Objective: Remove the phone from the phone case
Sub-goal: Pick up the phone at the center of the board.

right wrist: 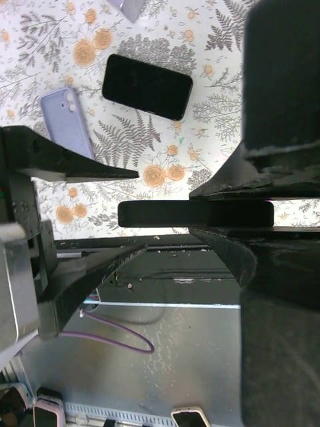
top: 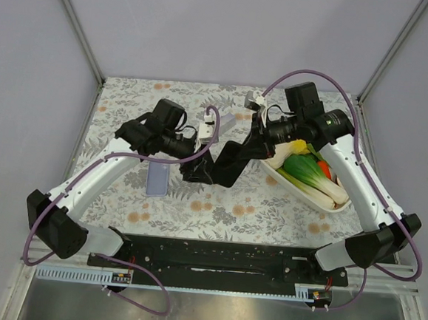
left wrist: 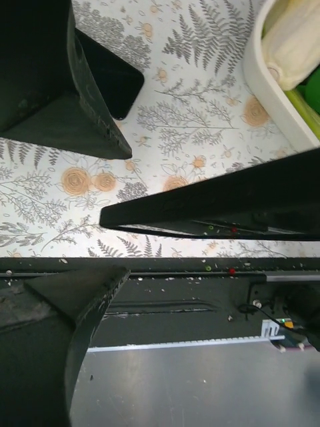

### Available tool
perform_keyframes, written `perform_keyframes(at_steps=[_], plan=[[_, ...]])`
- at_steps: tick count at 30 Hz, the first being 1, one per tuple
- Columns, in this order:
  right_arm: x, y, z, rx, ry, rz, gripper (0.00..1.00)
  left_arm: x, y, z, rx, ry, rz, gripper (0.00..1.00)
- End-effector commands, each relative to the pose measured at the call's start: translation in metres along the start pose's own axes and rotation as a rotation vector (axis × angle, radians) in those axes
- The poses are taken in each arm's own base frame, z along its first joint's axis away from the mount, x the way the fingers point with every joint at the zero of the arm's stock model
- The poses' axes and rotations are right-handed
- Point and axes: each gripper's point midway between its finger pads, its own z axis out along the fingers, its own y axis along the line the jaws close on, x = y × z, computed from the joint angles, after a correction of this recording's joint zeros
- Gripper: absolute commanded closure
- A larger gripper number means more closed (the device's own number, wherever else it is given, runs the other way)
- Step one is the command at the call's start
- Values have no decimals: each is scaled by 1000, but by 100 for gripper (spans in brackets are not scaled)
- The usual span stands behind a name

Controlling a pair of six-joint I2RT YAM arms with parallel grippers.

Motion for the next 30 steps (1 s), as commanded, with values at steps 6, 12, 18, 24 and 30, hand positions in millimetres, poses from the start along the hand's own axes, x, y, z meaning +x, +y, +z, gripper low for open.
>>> perform_keyframes(at_steps=[6,12,18,24,30], plan=[[-31,42,-18,-116,-93,-123,100,-26,-16,-2,126,-97,87,48],[-26,47,-19,-131,-83,-128,100,-17,-27,-6,165,-68,128,63],[-28,50,-18,-164,-94,-120,100,-17,-31,-4,190,-68,136,81],[-29,49,-17,-169,-94,-109,100,-20,-32,-1,201,-69,145,73],[-27,49,-17,-168,-93,-104,100,-20,-33,2,217,-67,137,57]])
